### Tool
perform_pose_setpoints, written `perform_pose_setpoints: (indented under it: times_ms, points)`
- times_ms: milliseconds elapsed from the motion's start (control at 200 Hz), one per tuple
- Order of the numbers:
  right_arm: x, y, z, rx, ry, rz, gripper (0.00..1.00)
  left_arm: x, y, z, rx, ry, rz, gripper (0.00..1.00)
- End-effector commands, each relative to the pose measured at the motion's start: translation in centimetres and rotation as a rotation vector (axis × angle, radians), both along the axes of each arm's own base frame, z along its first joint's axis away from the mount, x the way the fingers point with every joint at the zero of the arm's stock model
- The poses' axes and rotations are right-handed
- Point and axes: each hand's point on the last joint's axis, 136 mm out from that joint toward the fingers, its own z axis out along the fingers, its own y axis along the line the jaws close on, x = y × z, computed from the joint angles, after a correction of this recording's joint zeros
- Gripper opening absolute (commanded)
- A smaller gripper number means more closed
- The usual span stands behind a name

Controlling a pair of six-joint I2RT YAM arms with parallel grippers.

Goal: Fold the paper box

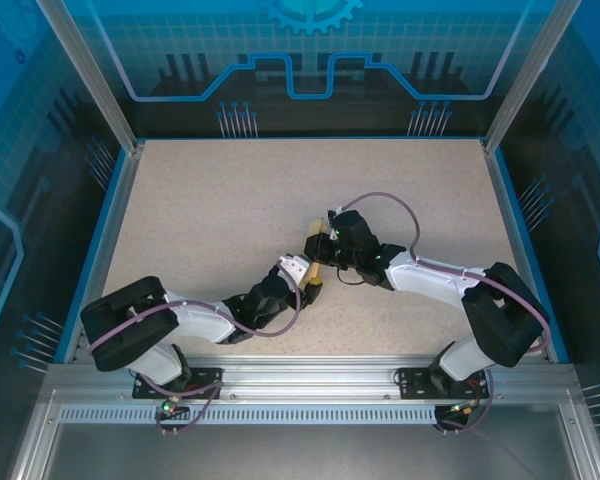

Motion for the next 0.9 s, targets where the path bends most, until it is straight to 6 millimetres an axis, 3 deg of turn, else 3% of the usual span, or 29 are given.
perform_pose_setpoints:
  times_ms: [0, 190, 395, 535, 555, 620, 730, 896]
  points:
    - [-0.7, -0.4, -1.5, -0.053, 0.048, -0.010, 0.18, 0.8, -0.3, 1.4, -0.039, -0.058, 0.029, 0.61]
    - [-0.2, -1.2, 0.1, -0.043, 0.010, -0.025, 0.25, 0.4, 0.3, 1.4, -0.059, -0.064, 0.027, 0.51]
    - [0.2, -3.1, 4.3, -0.055, -0.109, -0.013, 0.43, 0.5, 0.9, 1.6, -0.080, -0.043, -0.004, 0.39]
    - [0.3, -5.2, 6.8, -0.172, -0.264, 0.071, 0.55, 1.0, 1.3, 1.9, -0.103, -0.010, -0.059, 0.37]
    - [0.7, -5.1, 8.3, -0.184, -0.315, 0.091, 0.56, 1.2, 1.4, 2.0, -0.109, -0.002, -0.072, 0.37]
    - [0.9, -5.8, 9.5, -0.259, -0.414, 0.167, 0.58, 1.4, 1.4, 2.4, -0.145, 0.035, -0.139, 0.37]
    - [2.4, -6.9, 10.0, -0.323, -0.511, 0.283, 0.59, 2.0, 1.6, 3.4, -0.204, 0.083, -0.234, 0.36]
    - [5.7, -7.9, 10.3, -0.324, -0.611, 0.437, 0.59, 2.2, 1.9, 5.0, -0.156, 0.050, -0.330, 0.35]
